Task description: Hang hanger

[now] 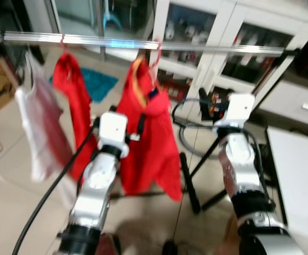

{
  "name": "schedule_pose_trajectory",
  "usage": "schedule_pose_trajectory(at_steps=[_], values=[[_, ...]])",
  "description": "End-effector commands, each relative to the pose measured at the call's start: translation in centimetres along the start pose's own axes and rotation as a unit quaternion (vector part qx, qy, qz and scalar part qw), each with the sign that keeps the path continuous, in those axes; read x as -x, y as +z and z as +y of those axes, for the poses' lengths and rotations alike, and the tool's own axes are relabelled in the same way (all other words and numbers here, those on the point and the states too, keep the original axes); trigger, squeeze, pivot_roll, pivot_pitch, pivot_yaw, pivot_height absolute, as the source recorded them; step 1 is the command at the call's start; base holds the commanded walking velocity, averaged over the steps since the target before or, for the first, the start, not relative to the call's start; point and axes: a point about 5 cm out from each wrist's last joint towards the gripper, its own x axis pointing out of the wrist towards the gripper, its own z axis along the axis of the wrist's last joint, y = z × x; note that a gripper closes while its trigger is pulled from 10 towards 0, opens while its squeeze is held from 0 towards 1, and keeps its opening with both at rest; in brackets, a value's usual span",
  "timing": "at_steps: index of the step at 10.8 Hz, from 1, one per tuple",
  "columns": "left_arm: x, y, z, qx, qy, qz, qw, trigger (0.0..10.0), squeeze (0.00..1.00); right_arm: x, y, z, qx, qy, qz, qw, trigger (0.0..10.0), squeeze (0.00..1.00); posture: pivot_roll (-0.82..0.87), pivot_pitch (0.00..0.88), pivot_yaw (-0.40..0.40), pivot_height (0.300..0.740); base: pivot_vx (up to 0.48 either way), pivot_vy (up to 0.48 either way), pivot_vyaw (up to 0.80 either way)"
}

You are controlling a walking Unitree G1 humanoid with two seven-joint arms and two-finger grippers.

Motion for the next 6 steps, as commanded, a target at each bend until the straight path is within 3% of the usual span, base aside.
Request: schedule_pose_trajectory(at_steps=[1, 5, 6], values=[[0.06, 0.11, -0.33, 0.001, -0.006, -0.002, 1.0, 10.0, 0.0, 0.09, 0.1, -0.19, 0.003, -0.002, -0.004, 1.0, 10.0, 0.0, 0.06, 0.058, -0.086, 0.74, -0.289, 0.0, 0.0], [-0.22, 0.51, -0.46, 0.001, -0.007, -0.01, 1.0, 10.0, 0.0, 0.07, -0.13, 0.13, 0.01, 0.008, 0.003, 1.0, 10.0, 0.0, 0.06, 0.059, -0.085, 0.74, -0.366, 0.0, 0.0], [-0.31, 0.55, -0.44, -0.001, -0.007, -0.01, 1.0, 10.0, 0.0, 0.07, -0.29, 0.25, 0.01, 0.011, 0.008, 1.0, 10.0, 0.0, 0.06, 0.057, -0.083, 0.74, 0.0, 0.0, 0.0]])
